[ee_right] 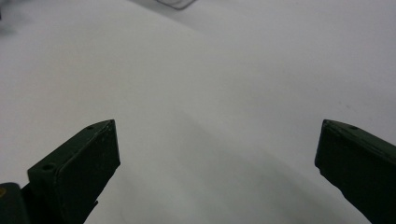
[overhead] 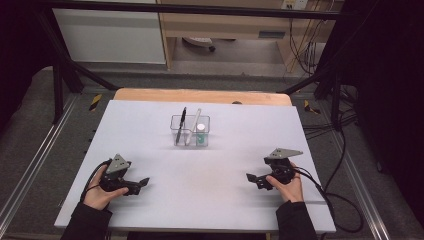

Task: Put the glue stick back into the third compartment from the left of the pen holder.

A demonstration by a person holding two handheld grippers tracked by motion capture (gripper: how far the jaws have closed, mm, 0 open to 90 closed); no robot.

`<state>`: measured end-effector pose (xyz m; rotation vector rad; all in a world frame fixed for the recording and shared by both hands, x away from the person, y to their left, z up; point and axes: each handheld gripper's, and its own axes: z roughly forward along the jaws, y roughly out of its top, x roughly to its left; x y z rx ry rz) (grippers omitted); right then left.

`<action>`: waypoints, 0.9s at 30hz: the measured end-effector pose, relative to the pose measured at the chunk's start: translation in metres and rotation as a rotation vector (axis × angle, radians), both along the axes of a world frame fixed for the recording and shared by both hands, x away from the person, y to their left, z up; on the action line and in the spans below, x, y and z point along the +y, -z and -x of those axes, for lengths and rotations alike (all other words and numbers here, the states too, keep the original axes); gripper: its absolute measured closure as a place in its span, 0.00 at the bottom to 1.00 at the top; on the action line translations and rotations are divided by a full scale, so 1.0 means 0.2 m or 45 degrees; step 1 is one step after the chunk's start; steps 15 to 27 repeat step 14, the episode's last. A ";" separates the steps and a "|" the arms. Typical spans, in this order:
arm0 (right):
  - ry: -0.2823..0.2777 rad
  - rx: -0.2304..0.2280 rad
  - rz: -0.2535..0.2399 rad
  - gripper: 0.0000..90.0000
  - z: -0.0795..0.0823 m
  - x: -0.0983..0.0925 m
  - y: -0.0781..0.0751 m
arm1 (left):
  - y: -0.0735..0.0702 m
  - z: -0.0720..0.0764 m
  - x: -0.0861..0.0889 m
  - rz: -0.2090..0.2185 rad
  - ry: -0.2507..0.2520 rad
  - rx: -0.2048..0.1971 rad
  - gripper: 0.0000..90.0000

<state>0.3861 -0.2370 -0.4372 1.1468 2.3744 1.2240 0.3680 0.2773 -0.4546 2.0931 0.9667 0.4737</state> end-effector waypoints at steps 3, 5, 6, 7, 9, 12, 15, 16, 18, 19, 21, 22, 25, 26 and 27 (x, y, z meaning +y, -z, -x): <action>-0.005 -0.003 0.010 0.01 0.03 -0.05 0.03 | 0.00 0.00 0.00 0.003 -0.001 -0.003 0.07; 0.004 0.005 -0.008 0.01 0.05 -0.08 0.04 | 0.00 0.00 0.00 0.002 0.001 -0.007 0.07; 0.007 0.009 -0.008 0.01 0.06 -0.10 0.04 | -0.01 0.00 0.00 0.005 0.002 -0.007 0.07; 0.012 0.007 0.006 0.01 0.06 -0.11 0.04 | -0.01 0.00 0.00 0.005 0.002 -0.008 0.07; 0.022 0.009 -0.001 0.01 0.07 -0.13 0.05 | 0.00 0.00 0.00 0.002 0.006 -0.005 0.07; 0.038 0.006 -0.008 0.01 0.09 -0.16 0.04 | 0.00 0.00 0.00 -0.003 0.008 -0.003 0.07; 0.037 -0.005 -0.007 0.01 0.09 -0.17 0.03 | 0.00 0.00 0.00 0.001 0.005 -0.004 0.07; 0.037 -0.005 -0.007 0.01 0.09 -0.17 0.03 | 0.00 0.00 0.00 0.001 0.005 -0.004 0.07; 0.037 -0.005 -0.007 0.01 0.09 -0.17 0.03 | 0.00 0.00 0.00 0.001 0.005 -0.004 0.07; 0.037 -0.005 -0.007 0.01 0.09 -0.17 0.03 | 0.00 0.00 0.00 0.001 0.005 -0.004 0.07; 0.037 -0.005 -0.007 0.01 0.09 -0.17 0.03 | 0.00 0.00 0.00 0.001 0.005 -0.004 0.07; 0.037 -0.005 -0.007 0.01 0.09 -0.17 0.03 | 0.00 0.00 0.00 0.001 0.005 -0.004 0.07; 0.037 -0.005 -0.007 0.01 0.09 -0.17 0.03 | 0.00 0.00 0.00 0.001 0.005 -0.004 0.07; 0.037 -0.005 -0.007 0.01 0.09 -0.17 0.03 | 0.00 0.00 0.00 0.001 0.005 -0.004 0.07; 0.037 -0.005 -0.007 0.01 0.09 -0.17 0.03 | 0.00 0.00 0.00 0.001 0.005 -0.004 0.07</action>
